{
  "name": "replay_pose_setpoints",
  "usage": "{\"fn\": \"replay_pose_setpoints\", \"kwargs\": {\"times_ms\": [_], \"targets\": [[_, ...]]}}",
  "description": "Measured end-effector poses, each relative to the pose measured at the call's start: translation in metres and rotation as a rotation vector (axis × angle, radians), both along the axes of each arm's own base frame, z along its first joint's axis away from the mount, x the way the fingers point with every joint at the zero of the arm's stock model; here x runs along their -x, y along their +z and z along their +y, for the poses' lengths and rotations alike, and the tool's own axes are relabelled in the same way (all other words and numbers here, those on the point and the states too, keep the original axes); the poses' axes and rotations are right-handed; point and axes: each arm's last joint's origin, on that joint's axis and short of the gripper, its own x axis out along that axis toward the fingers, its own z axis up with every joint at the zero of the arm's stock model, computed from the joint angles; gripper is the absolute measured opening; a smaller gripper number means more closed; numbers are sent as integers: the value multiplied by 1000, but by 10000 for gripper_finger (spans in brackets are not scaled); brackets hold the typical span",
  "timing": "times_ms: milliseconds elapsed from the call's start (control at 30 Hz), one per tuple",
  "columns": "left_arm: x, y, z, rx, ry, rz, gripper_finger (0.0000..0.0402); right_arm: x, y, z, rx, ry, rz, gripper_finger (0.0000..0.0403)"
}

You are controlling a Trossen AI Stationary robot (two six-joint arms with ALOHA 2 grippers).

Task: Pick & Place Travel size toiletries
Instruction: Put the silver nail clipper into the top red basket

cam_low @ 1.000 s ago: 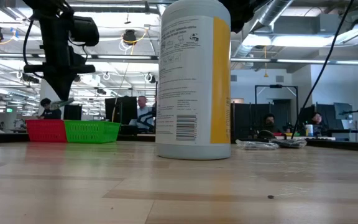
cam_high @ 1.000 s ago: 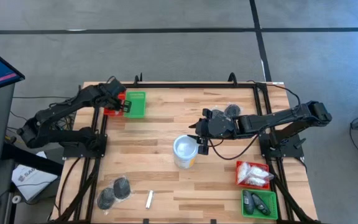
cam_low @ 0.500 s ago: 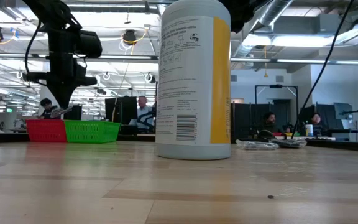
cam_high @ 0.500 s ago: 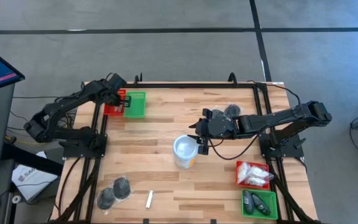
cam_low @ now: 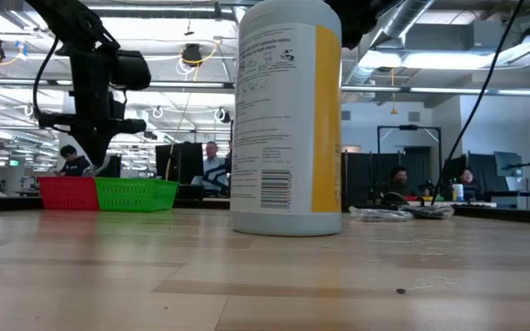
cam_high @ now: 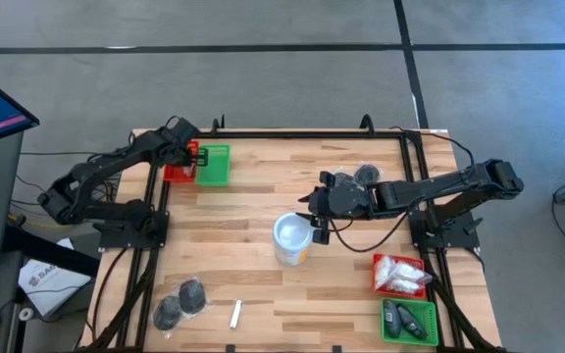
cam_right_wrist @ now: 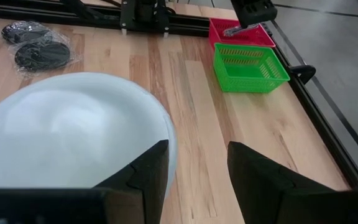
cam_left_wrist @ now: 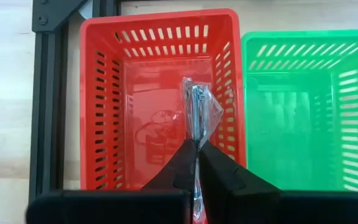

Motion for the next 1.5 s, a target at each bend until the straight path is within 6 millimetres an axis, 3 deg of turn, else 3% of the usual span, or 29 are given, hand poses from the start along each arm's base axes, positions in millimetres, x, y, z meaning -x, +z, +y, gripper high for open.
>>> {"fn": "replay_pose_setpoints", "kwargs": {"times_ms": [200,567,767,1067,1500], "targets": [[0,-1,1,-8,4,-9,13,0,-1,0,1,0,7,154],[-1,0,1,-16,-8,-14,101,1,-1,0,1,0,11,154],[-5,6,-7,10,-116,-77,120,1,-1,0,1,0,12,154],[-30,23,-48,3,-387,-197,116,1,-1,0,1,-1,12,154],[-67,22,-126,95,-744,-252,116,1,-1,-1,-19,-15,12,154]]}}
